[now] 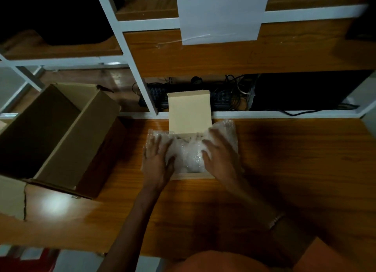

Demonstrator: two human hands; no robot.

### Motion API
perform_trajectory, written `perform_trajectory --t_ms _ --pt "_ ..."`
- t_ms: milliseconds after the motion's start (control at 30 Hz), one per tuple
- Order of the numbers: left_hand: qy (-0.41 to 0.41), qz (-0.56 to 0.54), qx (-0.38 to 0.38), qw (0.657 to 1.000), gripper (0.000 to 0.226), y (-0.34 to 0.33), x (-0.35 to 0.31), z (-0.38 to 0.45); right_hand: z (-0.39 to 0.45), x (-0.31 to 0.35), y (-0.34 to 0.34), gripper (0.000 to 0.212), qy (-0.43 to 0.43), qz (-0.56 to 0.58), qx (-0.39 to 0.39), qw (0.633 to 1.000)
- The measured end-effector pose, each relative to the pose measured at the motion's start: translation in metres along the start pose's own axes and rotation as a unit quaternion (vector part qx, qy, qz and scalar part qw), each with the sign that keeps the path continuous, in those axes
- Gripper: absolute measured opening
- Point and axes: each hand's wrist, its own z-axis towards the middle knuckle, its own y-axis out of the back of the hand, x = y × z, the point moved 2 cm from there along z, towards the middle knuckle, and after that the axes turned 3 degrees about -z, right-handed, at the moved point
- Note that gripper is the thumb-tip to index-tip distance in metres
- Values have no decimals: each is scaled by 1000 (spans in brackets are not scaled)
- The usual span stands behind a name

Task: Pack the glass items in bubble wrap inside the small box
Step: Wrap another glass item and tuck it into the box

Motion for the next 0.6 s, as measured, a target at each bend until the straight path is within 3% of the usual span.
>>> perform_trajectory --t_ms 67,167,233,300,400,467,600 --pt "98 -55 -57 992 74 11 5 -7 -10 -16 8 60 -144 26 -91 985" --pt "276 -202 1 940 105 7 24 -13 -18 -41 2 103 -330 173 -57 926" --pt "344 -265 16 901 118 5 28 -16 -23 -50 -8 110 -381 286 -28 879" --pt "321 -268 -17 908 105 7 22 -20 -29 -55 -13 92 -360 286 -28 887" --pt "224 -250 -97 937 76 15 13 -26 -28 -50 -5 61 -326 260 -38 908" --pt "183 -237 -107 948 72 18 5 -24 -19 -40 6 41 -298 285 -20 911" --pt "144 -104 -93 980 68 22 -14 -22 -13 -21 10 43 -265 302 -3 916"
